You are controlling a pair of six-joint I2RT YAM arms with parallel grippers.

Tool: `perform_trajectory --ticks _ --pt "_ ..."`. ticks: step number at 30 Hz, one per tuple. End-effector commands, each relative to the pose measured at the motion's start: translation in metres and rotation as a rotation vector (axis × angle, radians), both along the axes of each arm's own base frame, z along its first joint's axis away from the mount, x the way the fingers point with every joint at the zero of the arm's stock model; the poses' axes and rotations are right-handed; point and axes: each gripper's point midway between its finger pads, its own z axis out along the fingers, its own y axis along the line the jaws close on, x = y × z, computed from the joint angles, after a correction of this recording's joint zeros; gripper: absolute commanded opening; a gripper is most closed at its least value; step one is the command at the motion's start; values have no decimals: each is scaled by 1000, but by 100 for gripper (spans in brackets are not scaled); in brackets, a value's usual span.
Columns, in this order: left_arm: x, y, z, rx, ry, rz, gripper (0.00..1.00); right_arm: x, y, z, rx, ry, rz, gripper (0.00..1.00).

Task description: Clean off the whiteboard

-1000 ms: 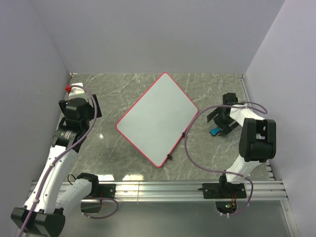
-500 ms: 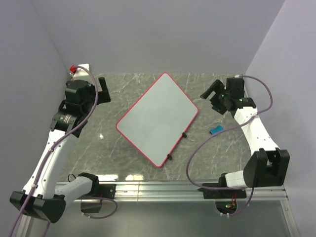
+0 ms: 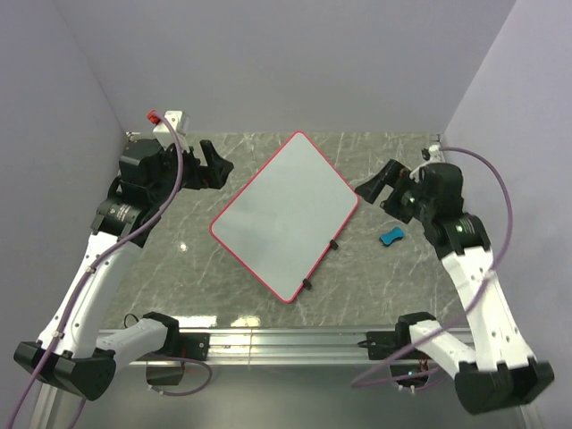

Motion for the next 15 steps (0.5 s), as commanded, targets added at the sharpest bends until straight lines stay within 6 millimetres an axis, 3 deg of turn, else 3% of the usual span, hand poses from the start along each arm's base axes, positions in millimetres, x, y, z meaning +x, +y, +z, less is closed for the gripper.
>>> perform_trajectory --ticks 1,5,15 --pt "-10 -5 13 -35 -38 -31 98 -34 -1 12 13 -41 23 100" --pt "-8 -8 8 -41 -31 -37 98 -62 4 18 -5 -54 117 100" --pt "0 -17 14 -38 -41 -44 97 -78 3 37 -4 -191 134 100"
